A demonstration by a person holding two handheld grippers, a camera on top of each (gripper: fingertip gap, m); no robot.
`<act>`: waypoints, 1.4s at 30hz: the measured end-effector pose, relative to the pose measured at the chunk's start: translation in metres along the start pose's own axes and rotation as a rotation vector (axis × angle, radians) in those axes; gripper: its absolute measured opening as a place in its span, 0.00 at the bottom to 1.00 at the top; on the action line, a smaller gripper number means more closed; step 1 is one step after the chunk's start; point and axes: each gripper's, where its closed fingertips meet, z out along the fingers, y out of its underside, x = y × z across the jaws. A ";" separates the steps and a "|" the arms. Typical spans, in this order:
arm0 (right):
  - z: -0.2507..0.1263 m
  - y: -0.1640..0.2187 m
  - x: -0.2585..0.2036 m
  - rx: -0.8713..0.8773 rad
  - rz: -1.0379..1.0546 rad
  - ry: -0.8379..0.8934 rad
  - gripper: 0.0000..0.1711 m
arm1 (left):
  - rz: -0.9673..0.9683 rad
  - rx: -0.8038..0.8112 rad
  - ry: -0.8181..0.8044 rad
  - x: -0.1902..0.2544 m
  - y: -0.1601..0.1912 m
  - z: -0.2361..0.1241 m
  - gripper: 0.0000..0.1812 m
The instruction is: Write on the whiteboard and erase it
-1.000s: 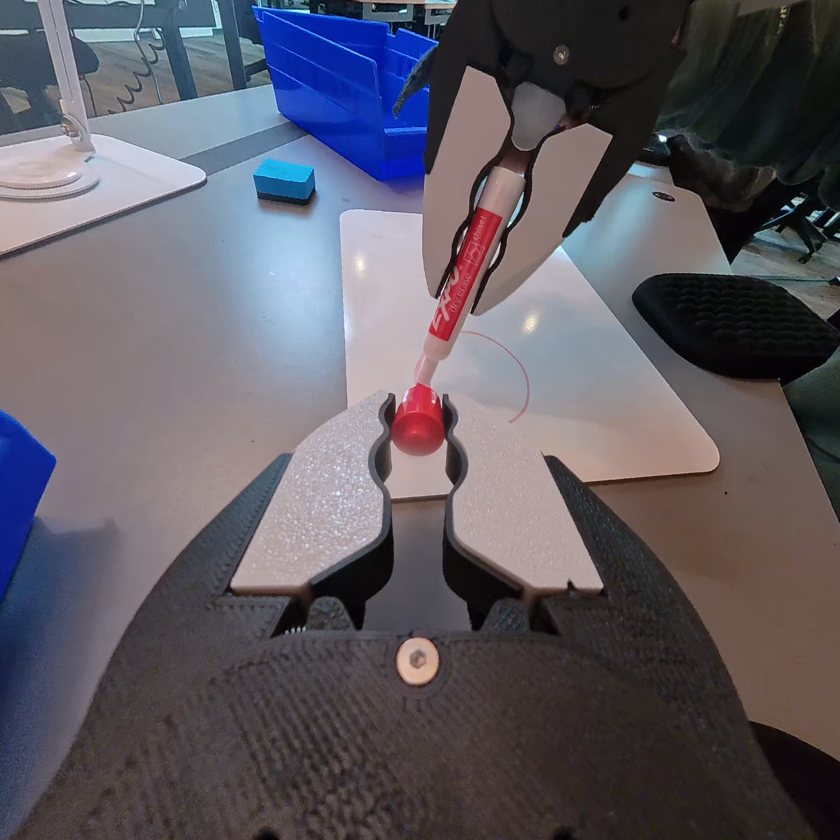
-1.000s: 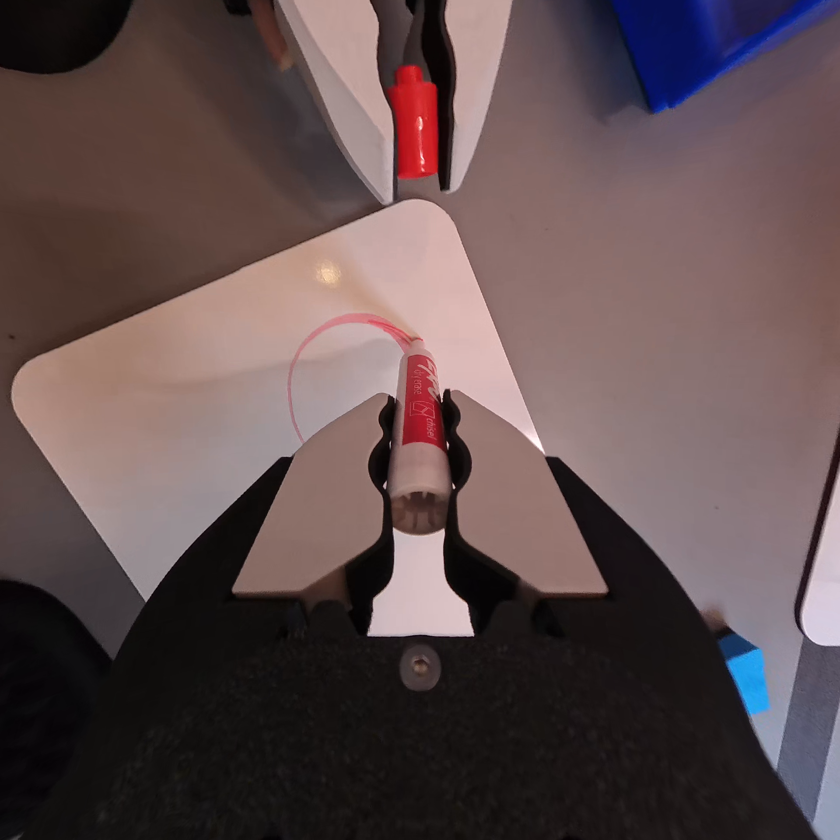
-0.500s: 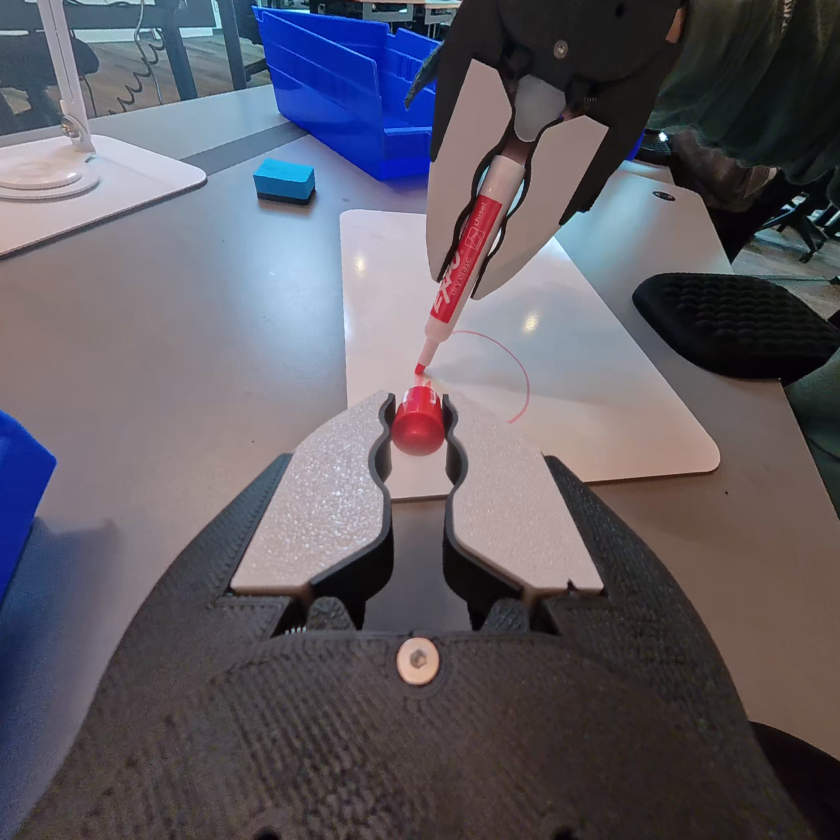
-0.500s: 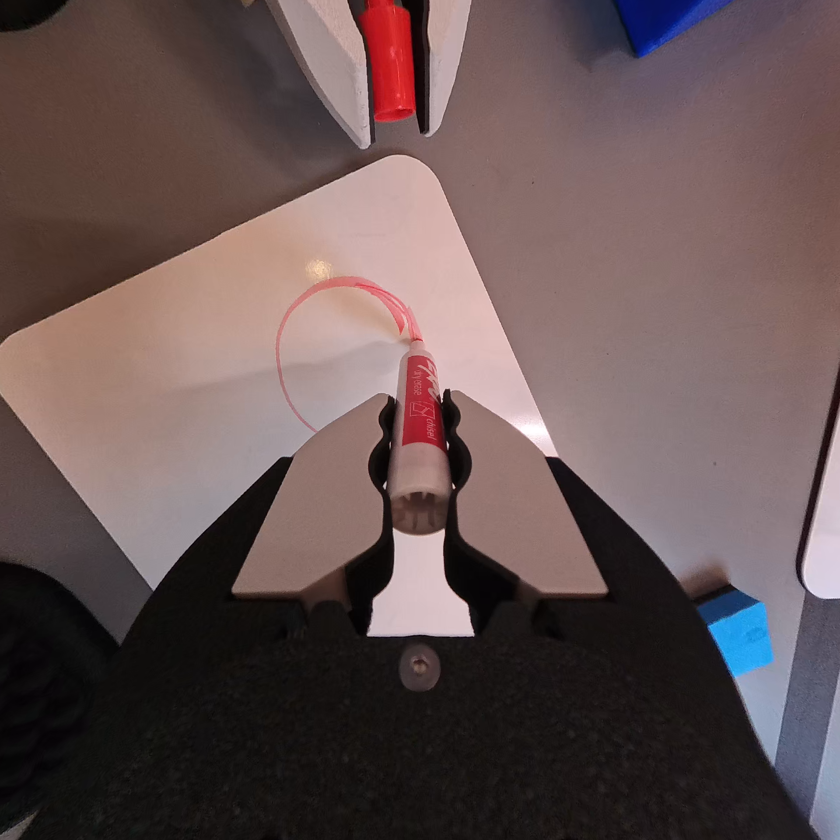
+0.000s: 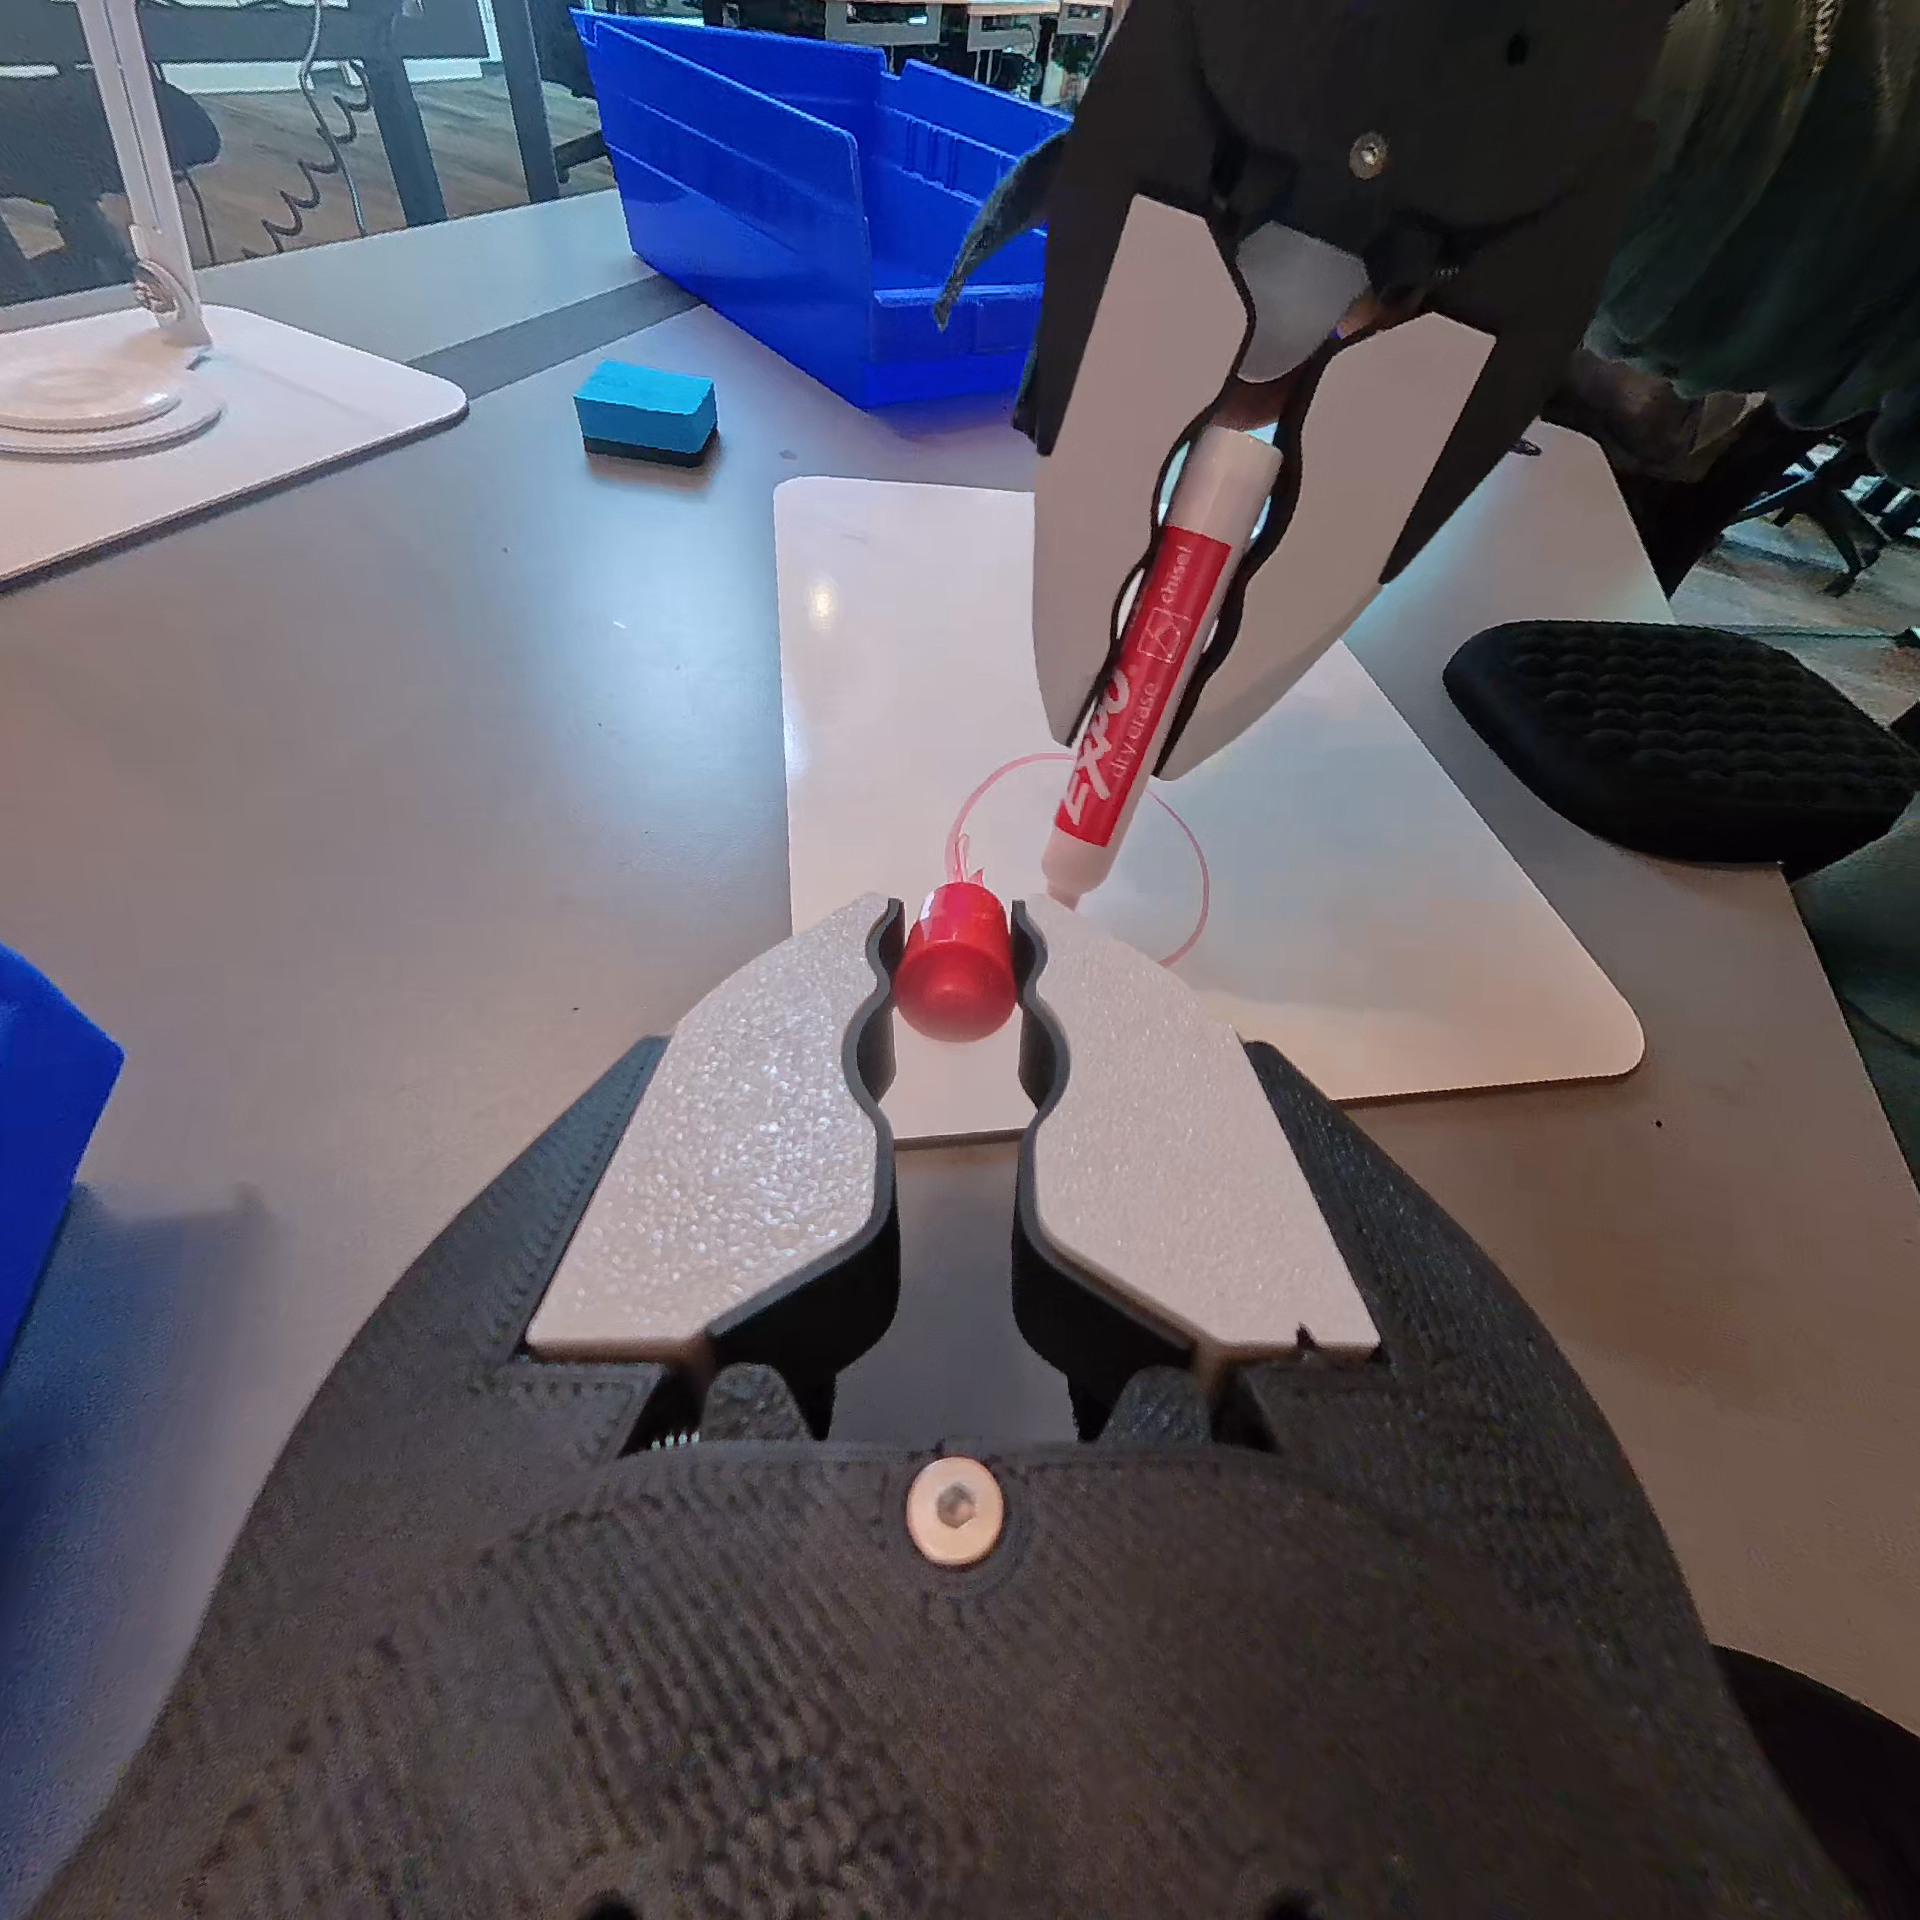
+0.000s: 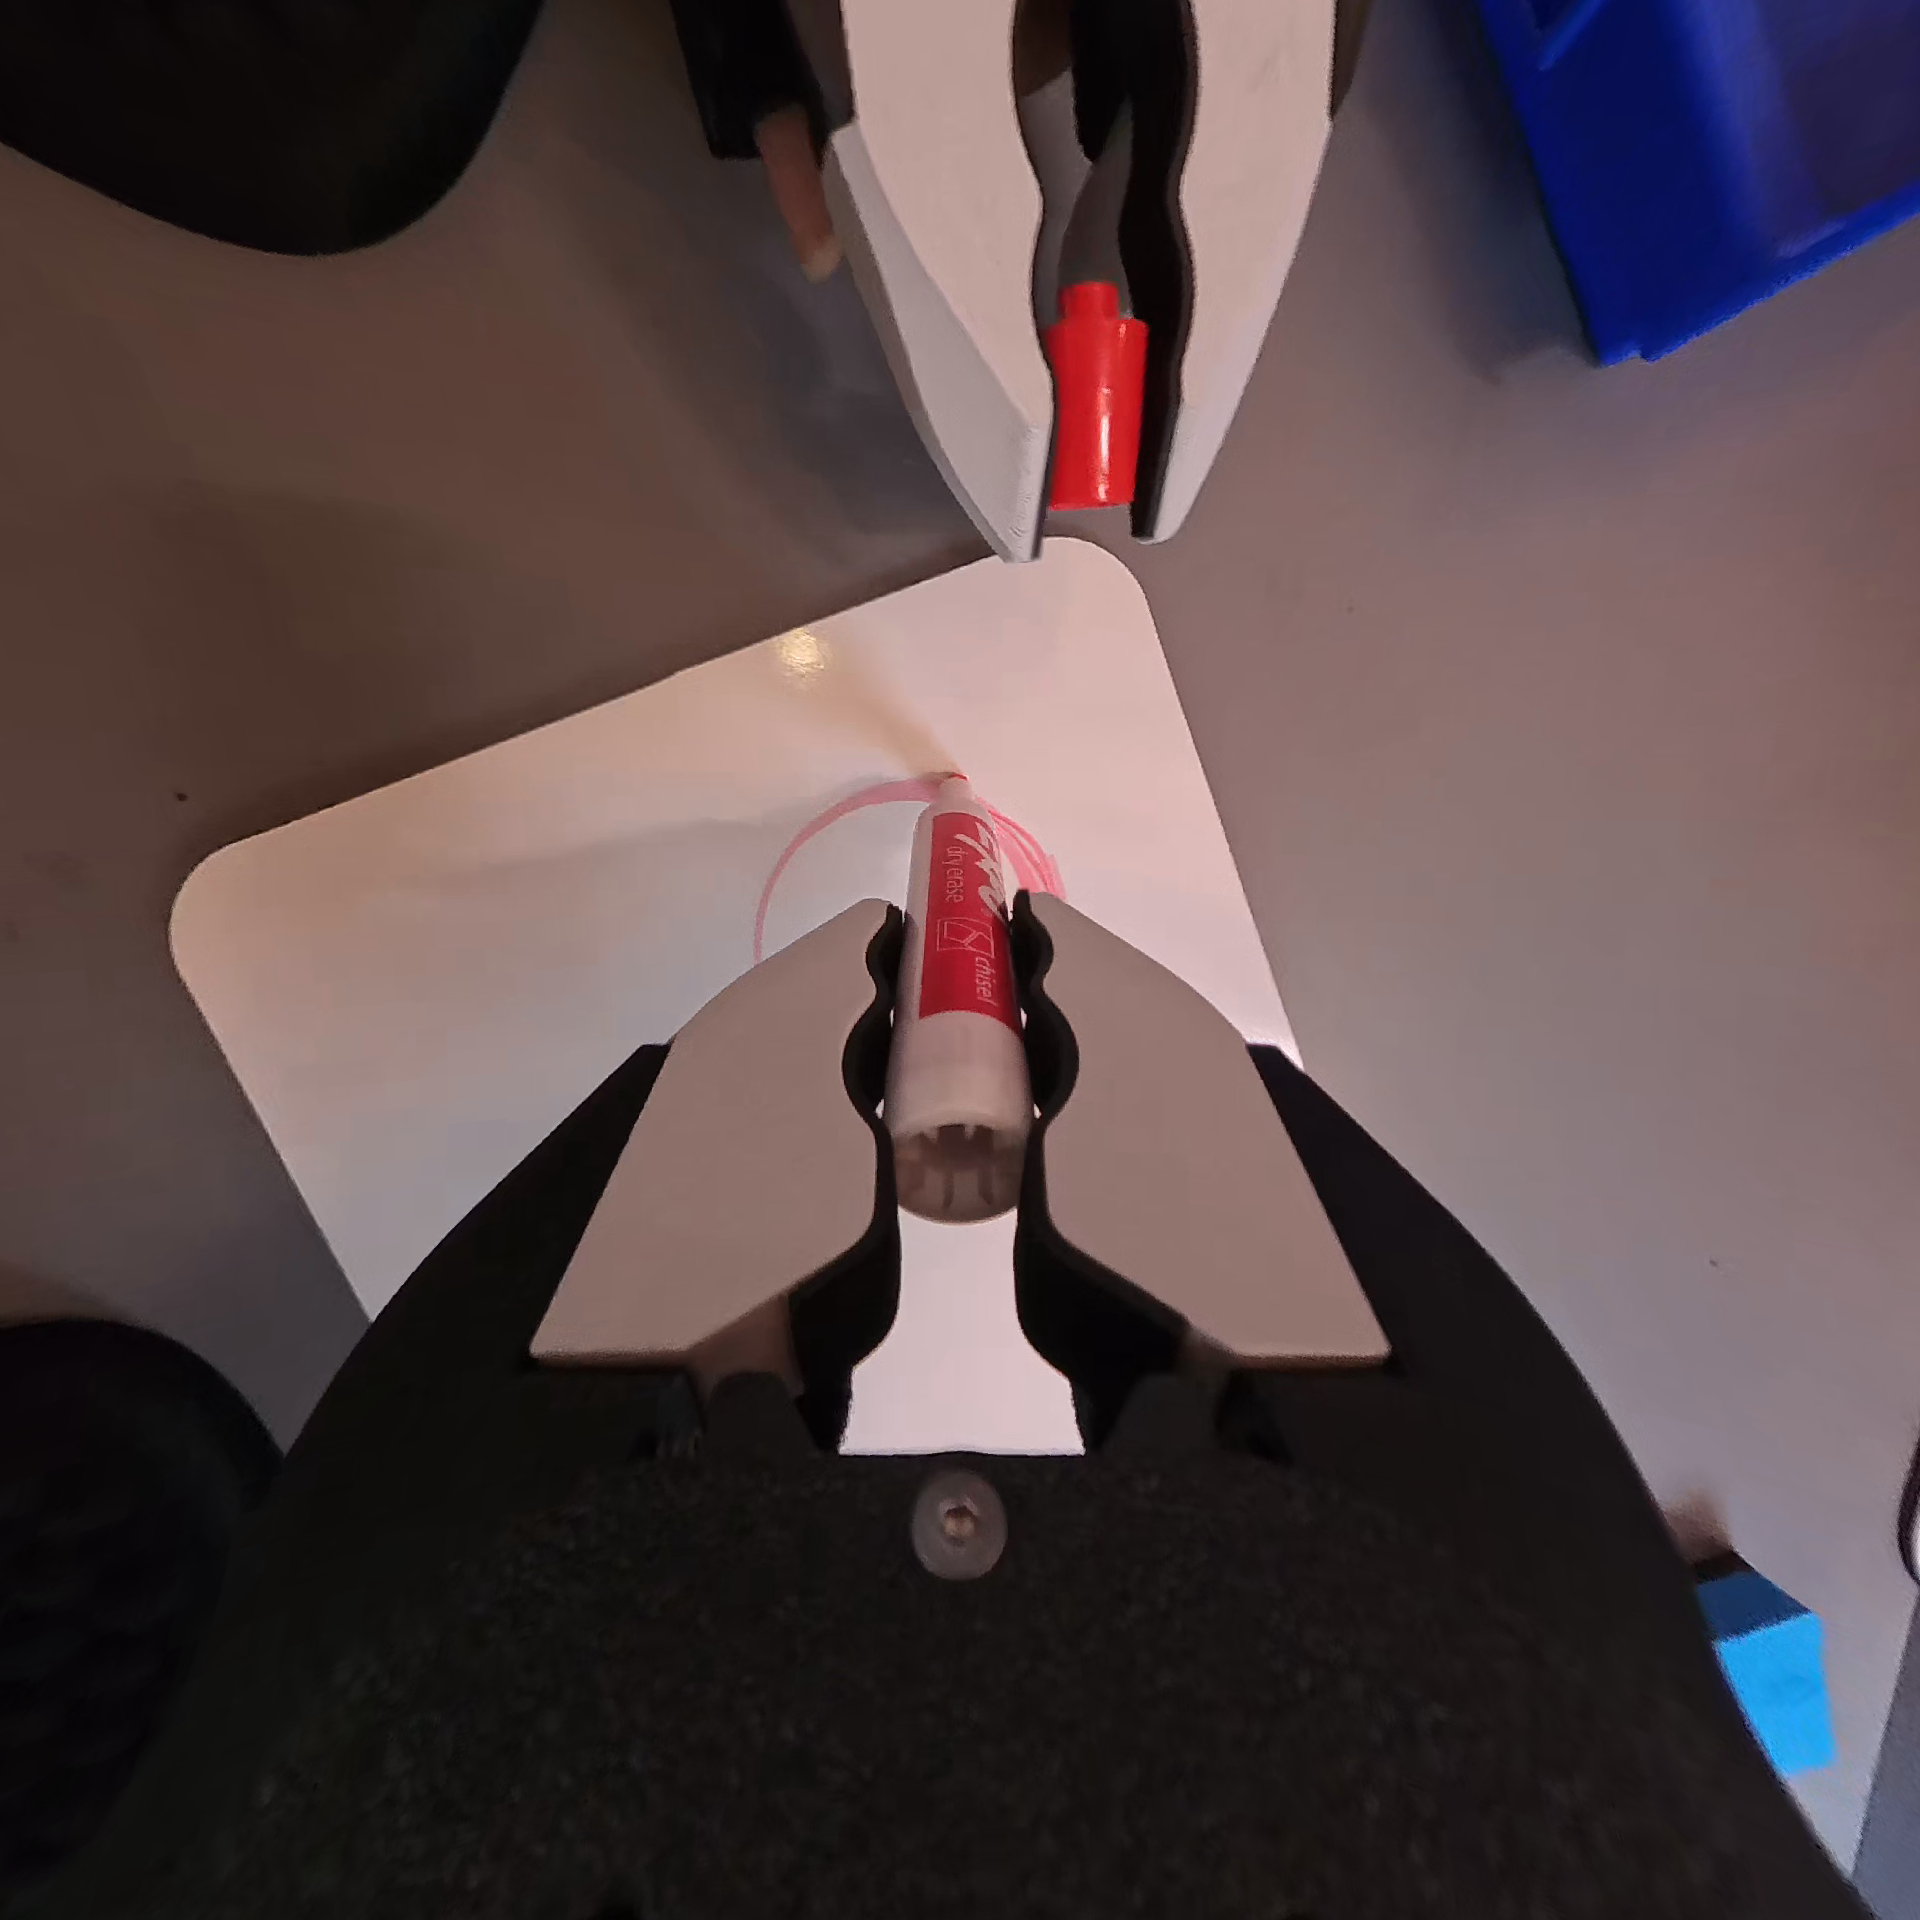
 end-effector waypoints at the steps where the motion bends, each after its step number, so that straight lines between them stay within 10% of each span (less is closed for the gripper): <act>1: 0.000 -0.001 -0.003 0.001 -0.004 -0.007 0.12 | 0.000 0.000 0.000 0.000 0.000 0.000 0.11; 25: -0.035 0.054 -0.037 -0.063 0.092 0.007 0.12 | -0.003 0.000 0.000 0.000 0.000 0.001 0.11; 42: -0.047 0.072 -0.007 0.365 0.282 0.262 0.12 | 0.066 -0.053 -0.011 0.005 0.006 0.007 0.11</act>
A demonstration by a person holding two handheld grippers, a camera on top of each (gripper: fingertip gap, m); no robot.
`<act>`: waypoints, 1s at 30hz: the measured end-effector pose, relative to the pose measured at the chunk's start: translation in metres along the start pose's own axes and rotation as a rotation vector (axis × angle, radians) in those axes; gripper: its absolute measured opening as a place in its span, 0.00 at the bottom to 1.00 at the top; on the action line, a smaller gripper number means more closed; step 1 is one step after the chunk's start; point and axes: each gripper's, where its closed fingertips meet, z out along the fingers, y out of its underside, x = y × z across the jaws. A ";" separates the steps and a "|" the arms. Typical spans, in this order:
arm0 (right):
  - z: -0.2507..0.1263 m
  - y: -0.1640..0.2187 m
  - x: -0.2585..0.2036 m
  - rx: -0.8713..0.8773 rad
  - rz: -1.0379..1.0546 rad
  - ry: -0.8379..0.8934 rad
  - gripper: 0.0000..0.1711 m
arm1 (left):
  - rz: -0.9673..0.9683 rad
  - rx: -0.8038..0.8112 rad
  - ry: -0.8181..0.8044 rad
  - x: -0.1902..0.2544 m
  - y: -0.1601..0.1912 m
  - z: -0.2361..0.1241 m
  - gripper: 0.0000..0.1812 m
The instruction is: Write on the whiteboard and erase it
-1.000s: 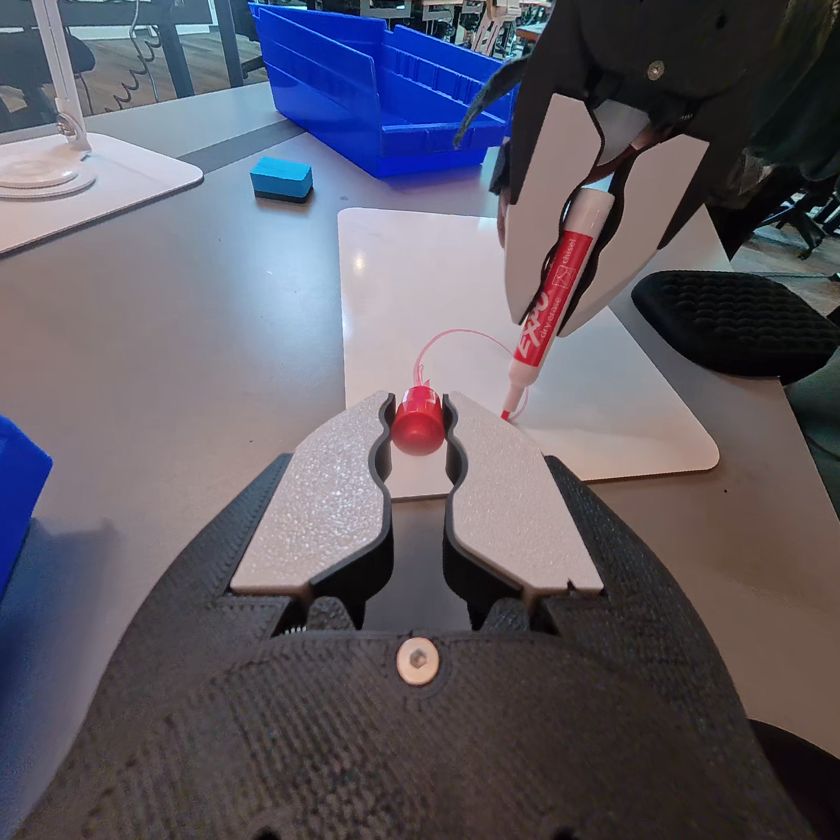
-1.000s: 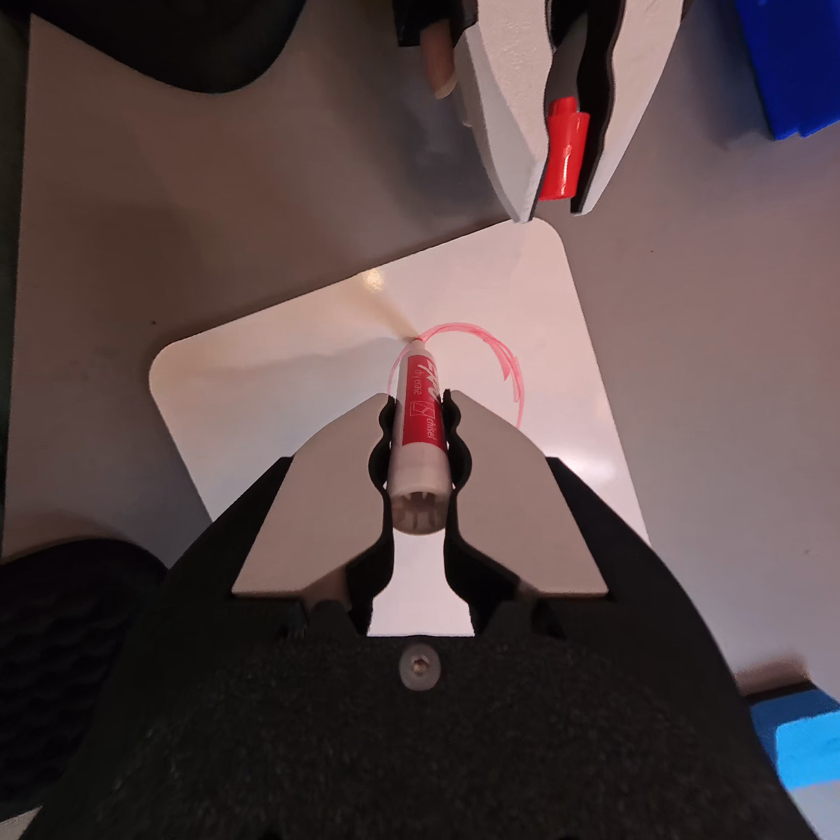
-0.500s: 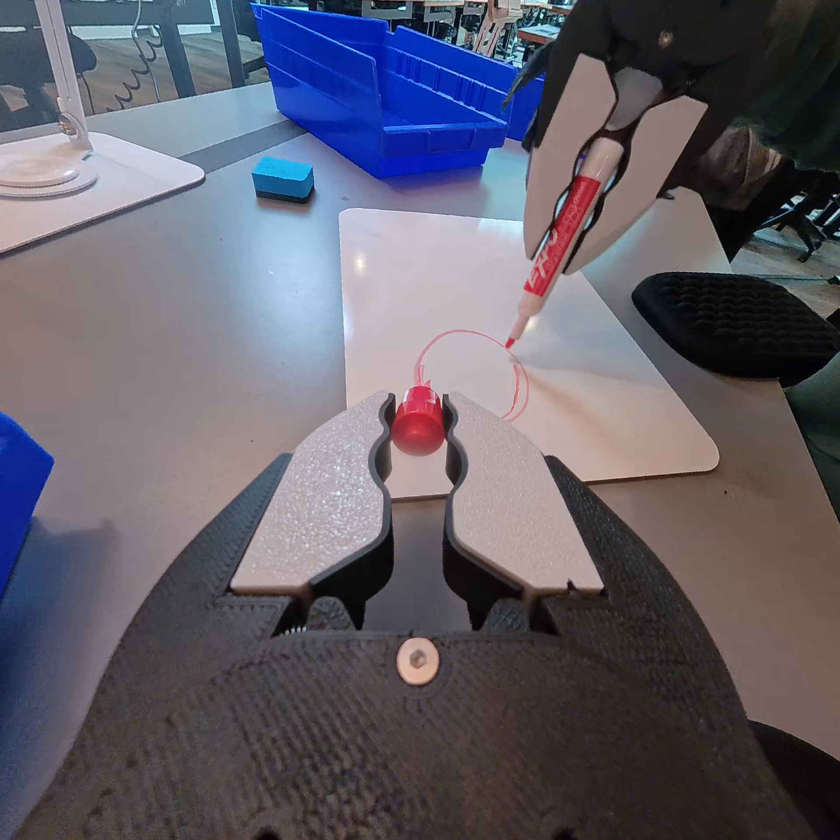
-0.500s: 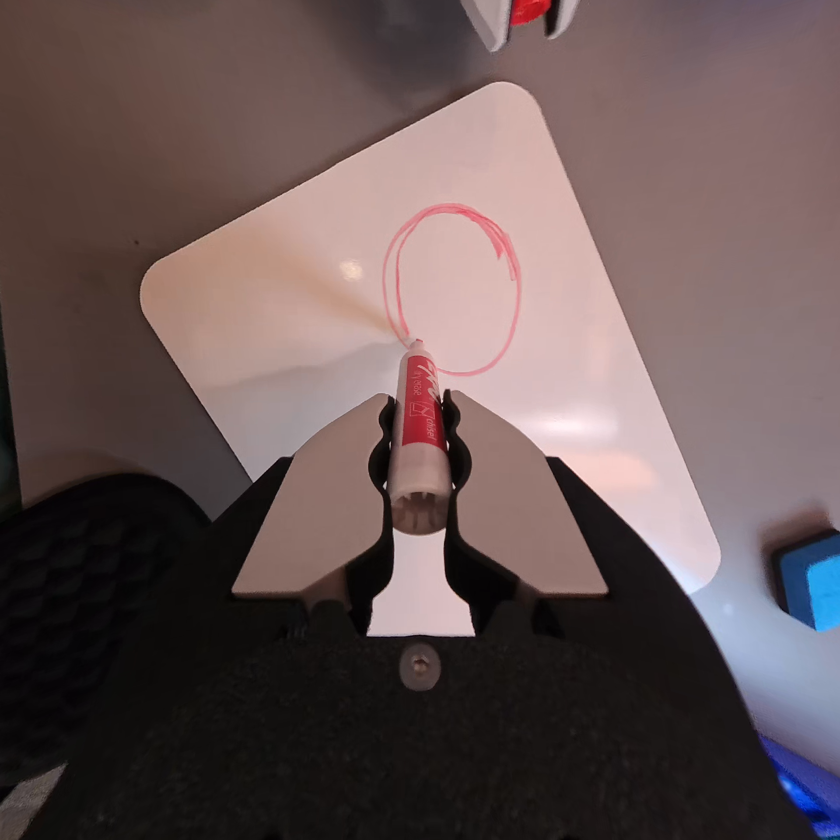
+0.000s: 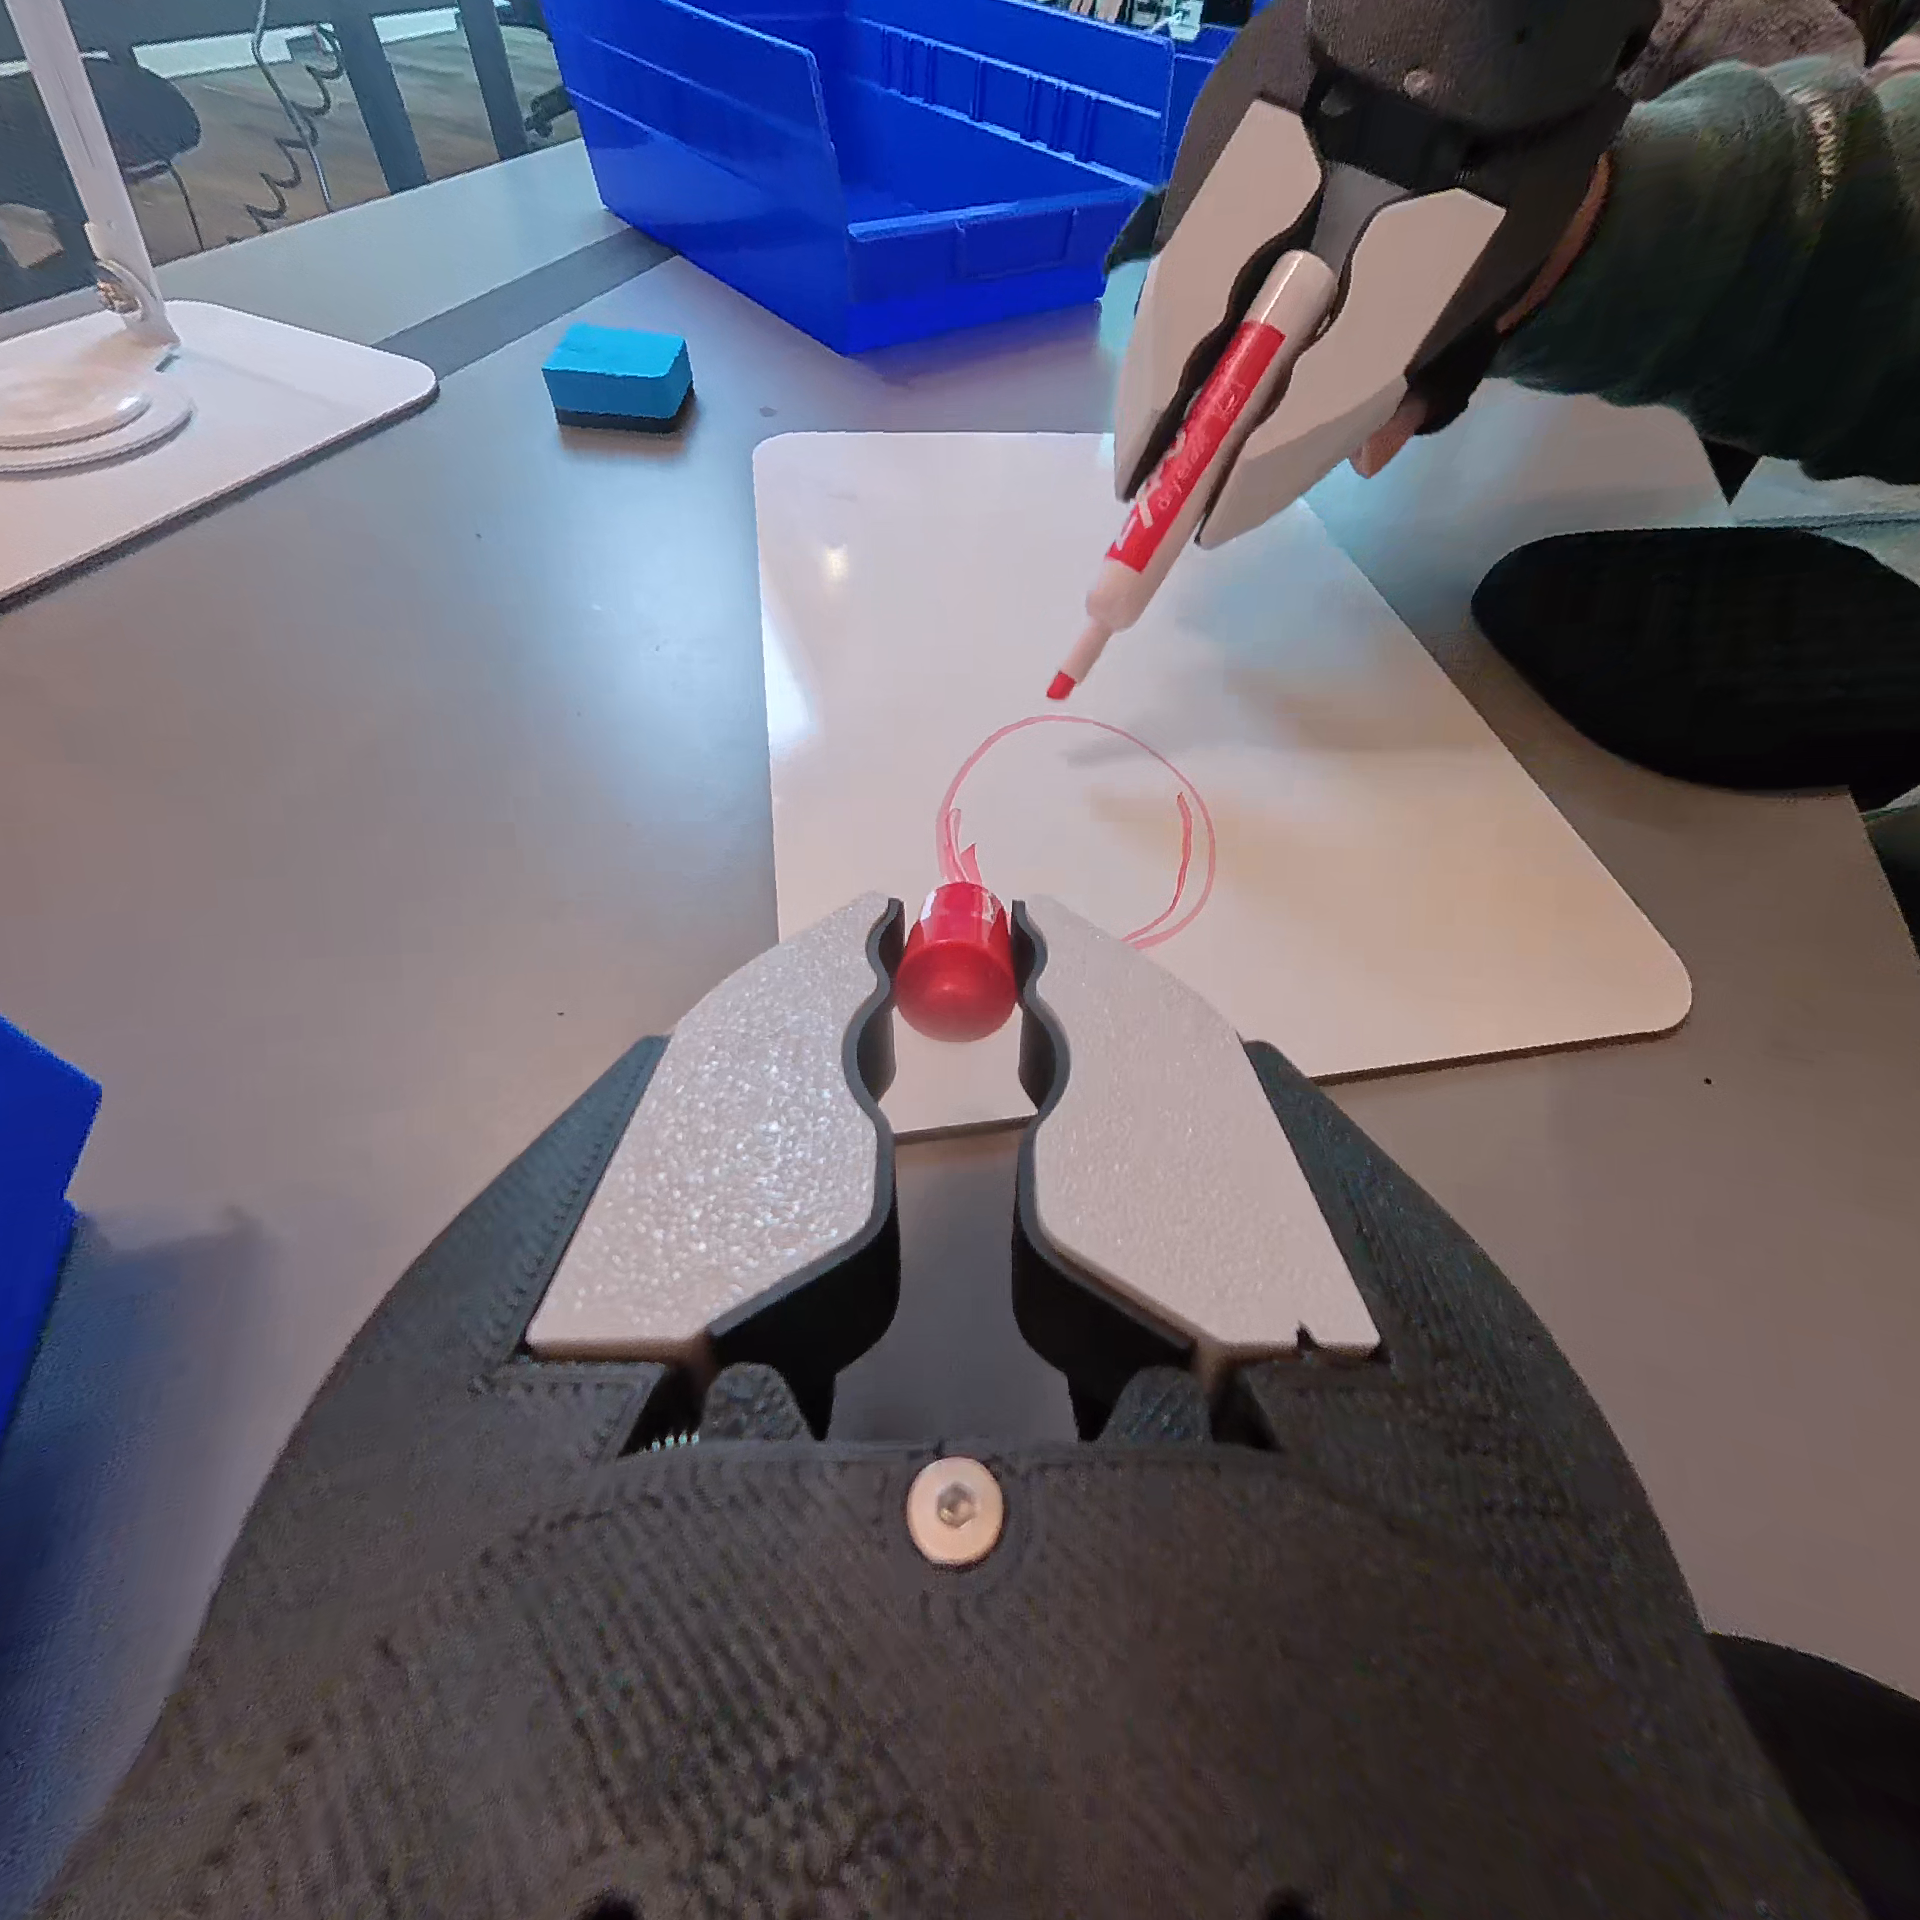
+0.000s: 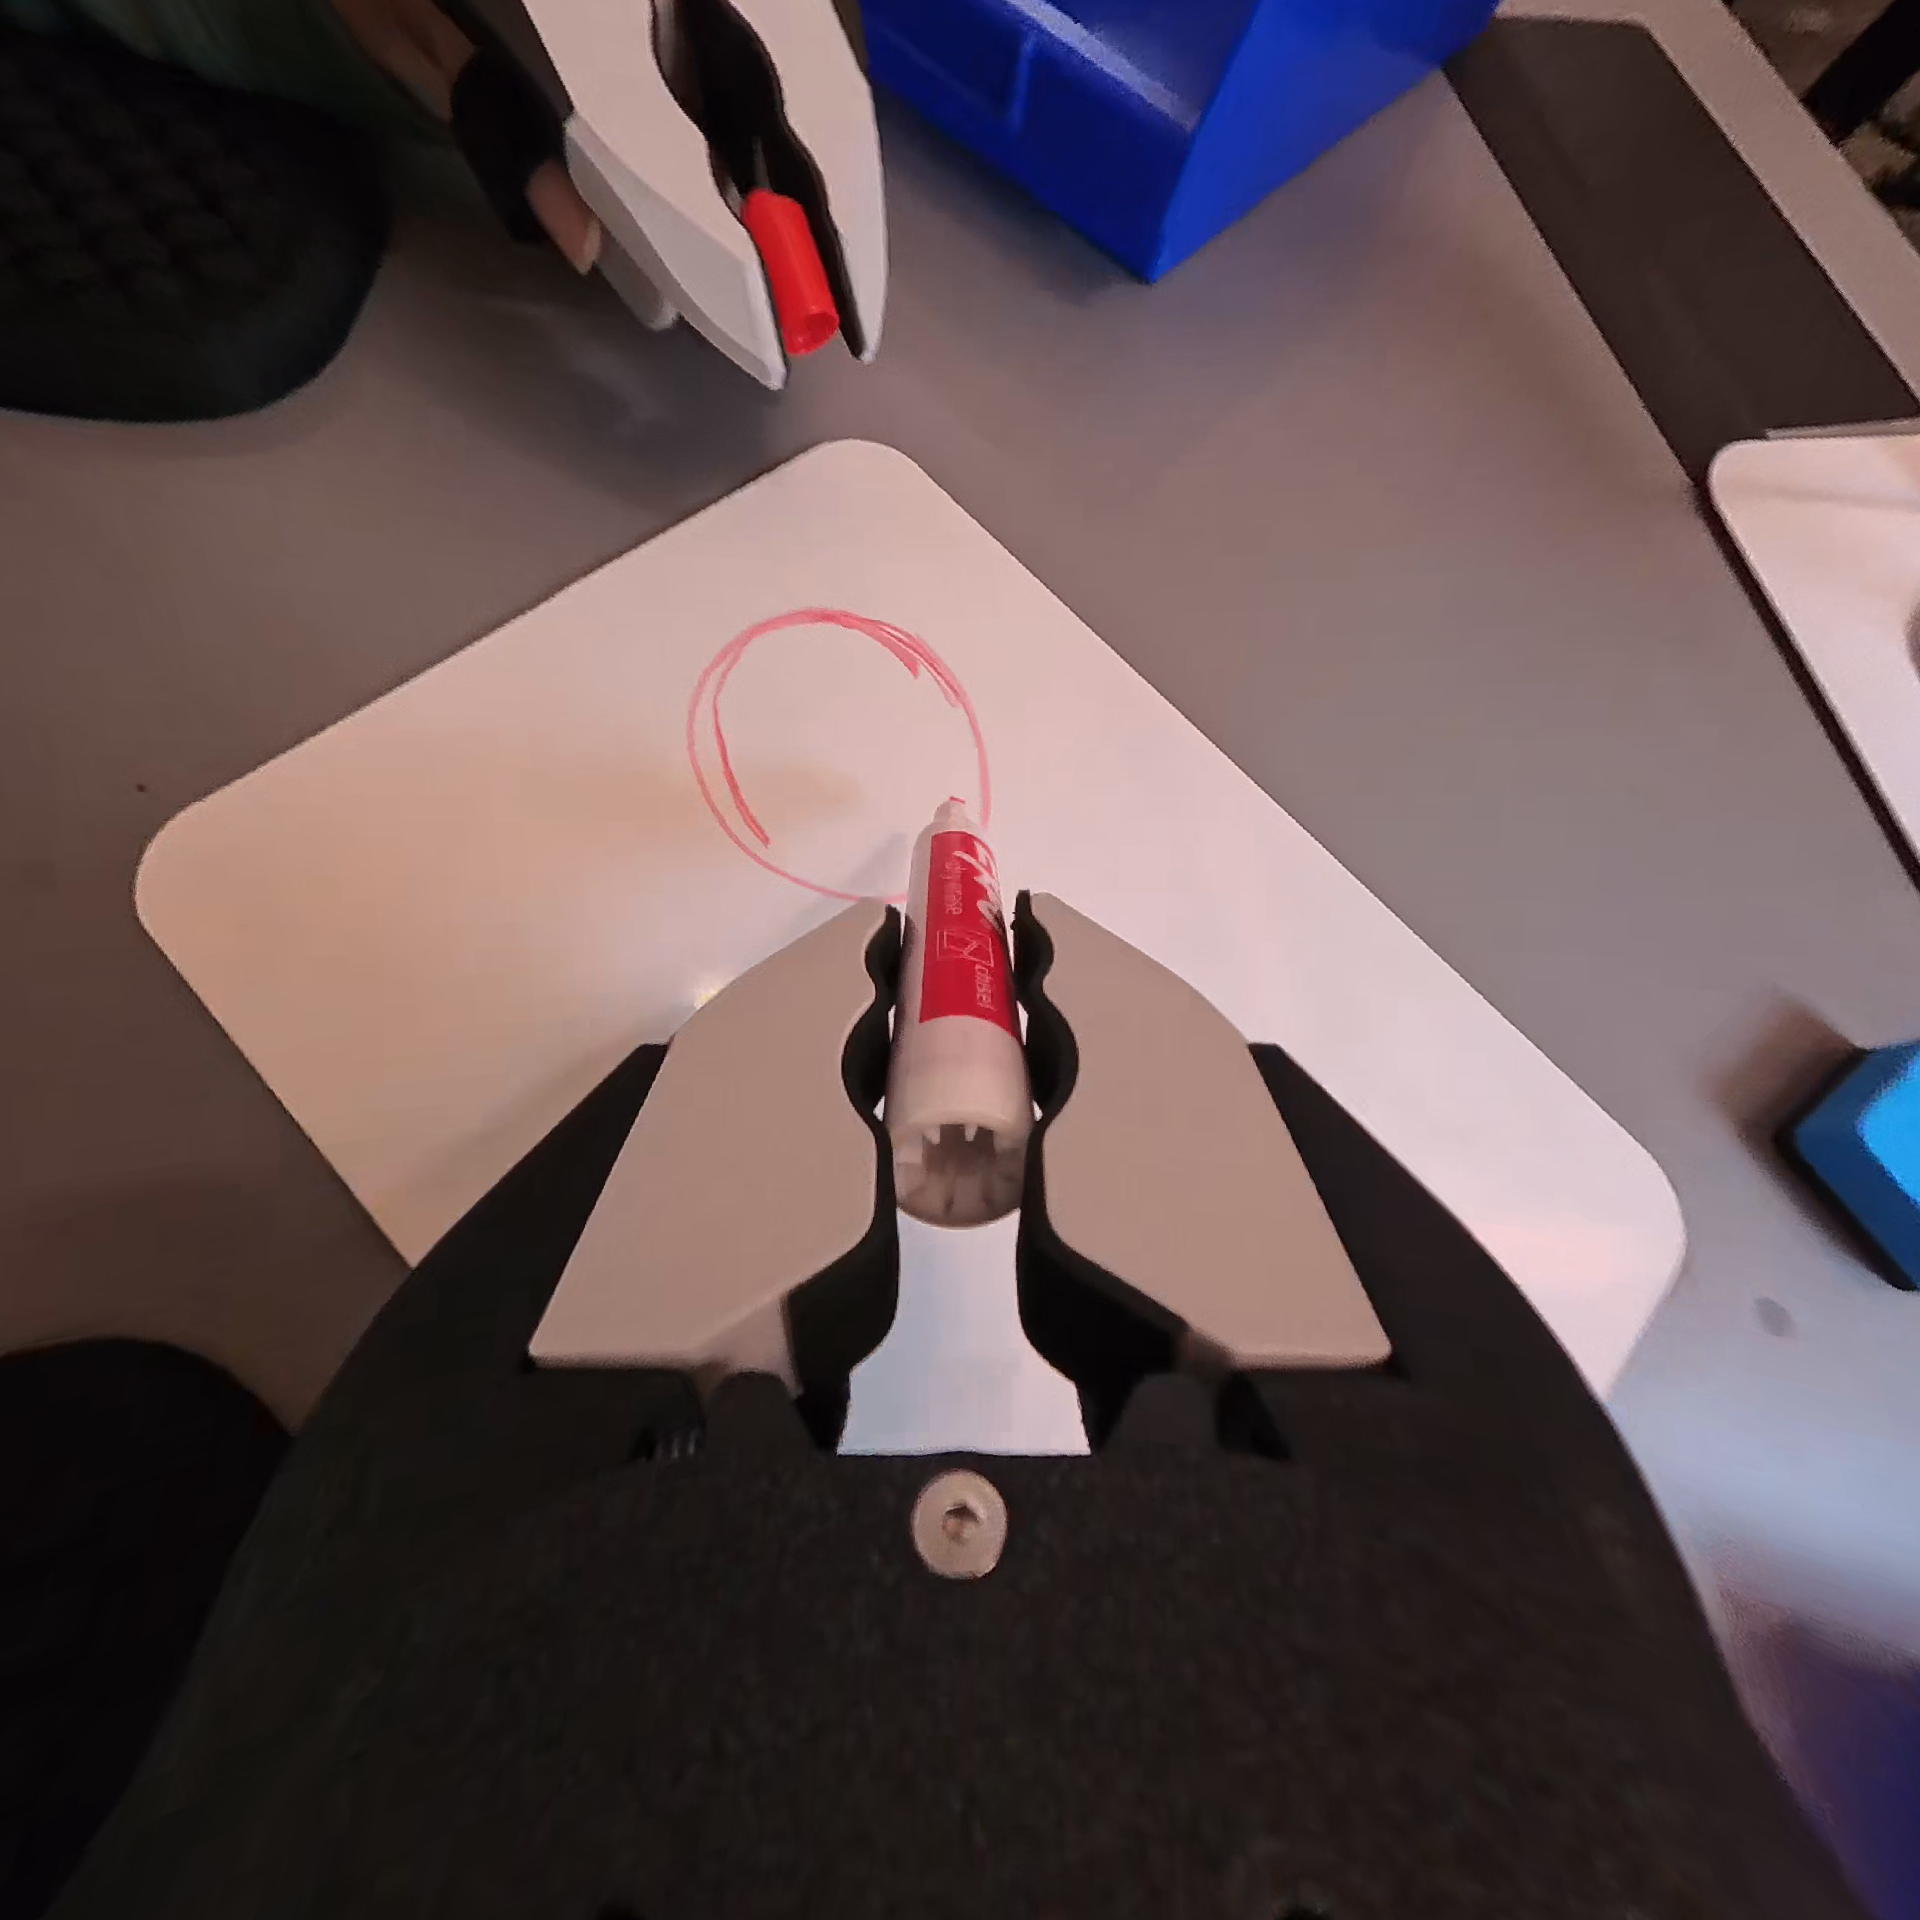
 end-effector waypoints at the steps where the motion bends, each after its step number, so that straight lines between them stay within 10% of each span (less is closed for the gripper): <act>1: 0.004 -0.002 -0.004 0.019 -0.005 -0.018 0.12 | 0.002 0.000 0.001 0.000 0.000 0.000 0.11; 18: 0.017 -0.047 -0.069 0.278 -0.101 -0.197 0.12 | 0.167 0.051 0.183 0.042 -0.007 0.002 0.11; 30: -0.005 -0.122 -0.062 0.618 -0.051 -0.191 0.12 | -0.028 0.461 0.394 0.065 -0.071 -0.037 0.11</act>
